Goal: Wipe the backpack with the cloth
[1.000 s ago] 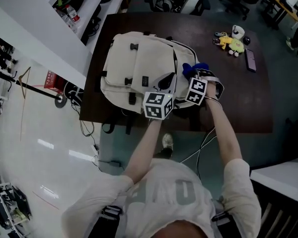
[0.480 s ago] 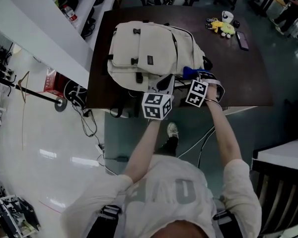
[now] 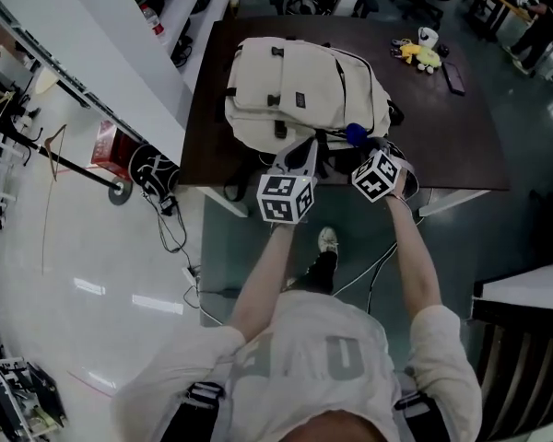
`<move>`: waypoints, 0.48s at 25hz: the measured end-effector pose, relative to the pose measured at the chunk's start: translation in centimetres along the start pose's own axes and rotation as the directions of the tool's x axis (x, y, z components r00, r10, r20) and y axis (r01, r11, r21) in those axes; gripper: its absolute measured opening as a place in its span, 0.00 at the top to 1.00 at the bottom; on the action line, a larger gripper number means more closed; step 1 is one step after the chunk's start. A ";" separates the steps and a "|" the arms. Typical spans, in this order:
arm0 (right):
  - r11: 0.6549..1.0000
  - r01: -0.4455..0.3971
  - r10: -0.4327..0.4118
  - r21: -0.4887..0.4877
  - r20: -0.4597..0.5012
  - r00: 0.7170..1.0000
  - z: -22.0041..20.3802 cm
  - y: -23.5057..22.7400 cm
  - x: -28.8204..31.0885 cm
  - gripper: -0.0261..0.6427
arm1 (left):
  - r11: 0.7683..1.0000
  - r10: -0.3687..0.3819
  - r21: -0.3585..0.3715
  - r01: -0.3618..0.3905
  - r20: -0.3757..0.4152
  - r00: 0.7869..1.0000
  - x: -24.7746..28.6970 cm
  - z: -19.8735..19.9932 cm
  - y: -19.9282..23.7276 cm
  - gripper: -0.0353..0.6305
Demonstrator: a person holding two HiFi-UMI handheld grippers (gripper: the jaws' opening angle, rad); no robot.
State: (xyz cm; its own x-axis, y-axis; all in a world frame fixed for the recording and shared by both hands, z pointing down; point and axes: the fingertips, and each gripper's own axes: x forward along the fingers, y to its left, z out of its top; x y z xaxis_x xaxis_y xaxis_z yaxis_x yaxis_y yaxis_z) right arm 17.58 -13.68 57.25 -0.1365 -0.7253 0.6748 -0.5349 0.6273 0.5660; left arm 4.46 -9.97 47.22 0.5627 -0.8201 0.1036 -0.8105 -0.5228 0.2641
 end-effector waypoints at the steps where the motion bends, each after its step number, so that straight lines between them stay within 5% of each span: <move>1: 0.998 0.022 -0.025 0.052 0.044 0.999 1.1 -0.3 -1.2 0.90 | 1.000 0.009 -0.003 -0.009 0.014 1.000 -0.8 0.5 0.0 0.94; 7: 0.909 0.044 -0.165 0.414 0.260 0.952 5.4 -0.2 -9.8 0.90 | 0.999 0.049 -0.012 -0.048 0.093 0.994 -6.4 3.2 -1.5 0.94; 12: 0.795 0.038 -0.276 0.605 0.305 0.912 4.6 1.6 -15.7 0.90 | 0.998 0.052 0.017 -0.054 0.104 0.993 -9.1 4.1 -2.8 0.94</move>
State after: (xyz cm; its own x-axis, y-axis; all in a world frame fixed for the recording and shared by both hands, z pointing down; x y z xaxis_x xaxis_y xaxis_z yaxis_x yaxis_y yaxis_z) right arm 15.00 -2.62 45.38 -0.2311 -0.9205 0.3150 -0.9352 0.2995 0.1890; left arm 0.95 -1.99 41.63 0.4998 -0.8660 0.0169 -0.8425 -0.4815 0.2416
